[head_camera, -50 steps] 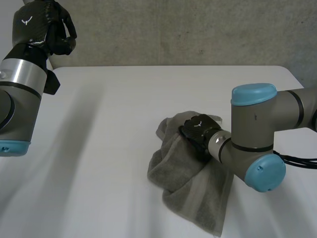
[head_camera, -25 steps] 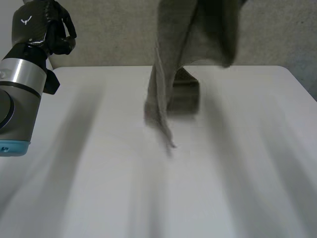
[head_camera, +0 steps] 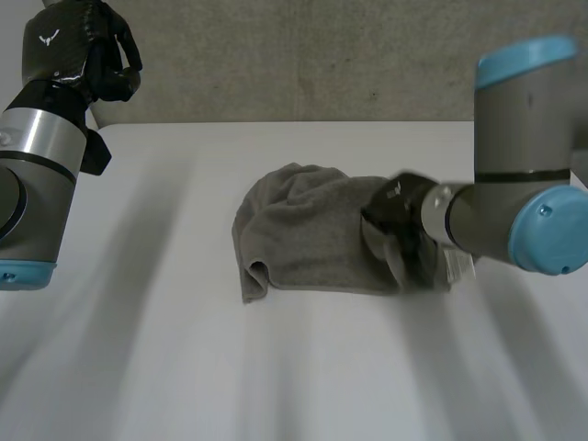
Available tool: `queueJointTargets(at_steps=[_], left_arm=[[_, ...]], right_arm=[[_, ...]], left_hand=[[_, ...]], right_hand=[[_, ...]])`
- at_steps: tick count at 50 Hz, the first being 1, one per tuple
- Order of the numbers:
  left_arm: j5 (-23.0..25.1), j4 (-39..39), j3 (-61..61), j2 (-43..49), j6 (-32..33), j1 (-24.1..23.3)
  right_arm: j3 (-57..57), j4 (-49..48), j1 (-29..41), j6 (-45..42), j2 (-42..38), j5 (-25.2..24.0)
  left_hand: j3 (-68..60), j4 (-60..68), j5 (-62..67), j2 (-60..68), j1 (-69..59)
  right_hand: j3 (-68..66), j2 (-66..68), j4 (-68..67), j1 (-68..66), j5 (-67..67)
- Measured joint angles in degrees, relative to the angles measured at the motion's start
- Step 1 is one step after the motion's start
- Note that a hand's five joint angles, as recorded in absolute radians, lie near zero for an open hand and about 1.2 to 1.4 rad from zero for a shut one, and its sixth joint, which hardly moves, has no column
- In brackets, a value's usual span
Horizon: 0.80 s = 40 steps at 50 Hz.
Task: Fold the towel.
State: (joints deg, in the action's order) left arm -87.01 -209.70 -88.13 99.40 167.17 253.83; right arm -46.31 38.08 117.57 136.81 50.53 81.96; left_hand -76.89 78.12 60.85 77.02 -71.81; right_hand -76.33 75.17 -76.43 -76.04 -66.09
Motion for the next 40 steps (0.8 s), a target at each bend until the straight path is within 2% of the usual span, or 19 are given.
queueJointTargets(at_steps=[5,8,12,17,21,25,30,34,40], left_arm=[[0.0,0.0,0.0,0.0,0.0,0.0],[0.0,0.0,0.0,0.0,0.0,0.0],[0.0,0.0,0.0,0.0,0.0,0.0],[-0.1,-0.1,0.0,0.0,0.1,0.0],[-0.1,-0.1,0.0,0.0,0.1,0.1],[-0.1,-0.1,0.0,0.0,0.1,0.1],[-0.1,-0.1,0.1,0.0,0.1,0.1],[-0.1,-0.1,0.1,0.0,0.1,0.1],[-0.1,-0.1,0.1,0.0,0.1,0.2]], right_arm=[[8.3,-4.5,2.9,4.0,4.9,-0.8],[16.8,-9.2,4.7,10.4,9.1,-1.2],[27.4,-17.8,5.6,25.0,14.7,-0.7],[32.1,-26.6,3.1,41.6,19.8,1.6],[30.4,-28.4,0.6,45.6,20.5,2.6],[24.4,-24.8,-0.8,40.4,16.8,1.9],[16.4,-14.5,1.9,22.2,7.3,1.4],[10.3,-6.6,5.6,8.4,-0.8,4.1],[3.5,-4.5,7.6,3.0,-5.3,7.5]], left_hand=[[0.0,0.0,0.0,0.0,0.0],[0.0,0.0,0.0,0.0,0.0],[0.0,0.0,0.0,0.0,0.0],[0.0,0.0,0.0,0.0,0.0],[0.0,0.0,0.0,0.0,0.0],[0.0,0.0,0.0,0.0,0.0],[0.0,0.0,0.0,0.0,0.0],[0.0,0.0,0.0,0.0,0.0],[0.0,0.0,0.0,0.0,0.0]], right_hand=[[0.0,0.2,0.0,0.0,0.0],[0.0,0.2,0.0,0.0,0.0],[0.0,0.2,0.0,0.0,0.0],[0.0,0.2,0.0,0.0,0.0],[0.0,0.2,0.0,0.0,0.0],[0.0,0.2,0.0,0.0,0.0],[0.0,0.2,0.0,0.0,0.0],[0.0,0.2,0.0,0.0,0.0],[0.0,0.2,0.0,0.0,0.0]])
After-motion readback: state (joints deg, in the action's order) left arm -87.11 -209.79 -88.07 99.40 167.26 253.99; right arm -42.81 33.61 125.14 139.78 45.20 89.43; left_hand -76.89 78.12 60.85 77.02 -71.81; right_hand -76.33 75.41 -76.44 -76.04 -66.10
